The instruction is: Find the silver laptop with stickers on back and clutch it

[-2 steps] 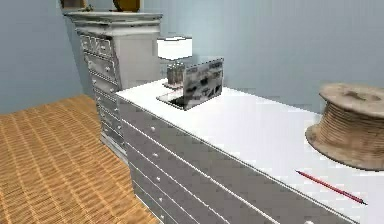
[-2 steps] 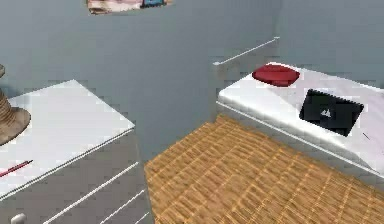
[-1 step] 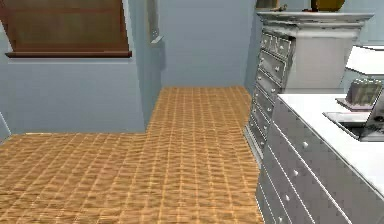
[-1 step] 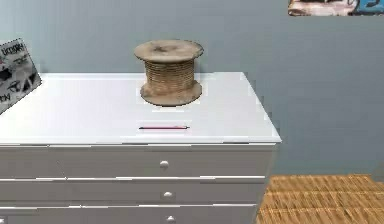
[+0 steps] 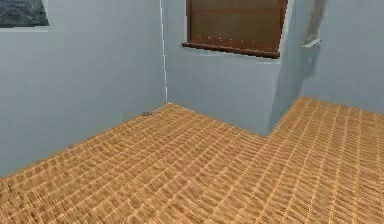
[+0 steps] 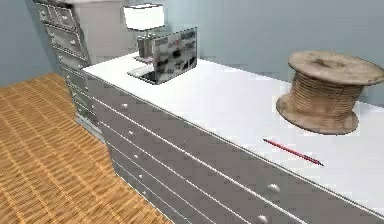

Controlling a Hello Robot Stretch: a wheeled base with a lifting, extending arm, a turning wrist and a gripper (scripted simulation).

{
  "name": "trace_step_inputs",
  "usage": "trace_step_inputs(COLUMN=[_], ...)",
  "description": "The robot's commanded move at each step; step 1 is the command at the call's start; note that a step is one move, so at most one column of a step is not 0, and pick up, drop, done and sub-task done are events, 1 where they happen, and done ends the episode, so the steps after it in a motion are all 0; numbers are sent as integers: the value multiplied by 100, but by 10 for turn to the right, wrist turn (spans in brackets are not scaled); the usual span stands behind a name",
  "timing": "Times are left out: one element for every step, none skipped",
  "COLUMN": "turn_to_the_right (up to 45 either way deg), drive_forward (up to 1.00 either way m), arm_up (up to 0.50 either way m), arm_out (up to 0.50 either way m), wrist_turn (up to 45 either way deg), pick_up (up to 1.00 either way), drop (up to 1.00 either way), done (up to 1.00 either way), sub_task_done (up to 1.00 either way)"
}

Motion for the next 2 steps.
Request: trace_step_inputs(turn_to_the_right=[450, 90], drive_forward=[0, 0], arm_up=[0, 0], arm_out=[0, 0], wrist_turn=[0, 0], pick_up=[0, 0], drop=[0, 0], done=[0, 0], sub_task_done=[0, 0])
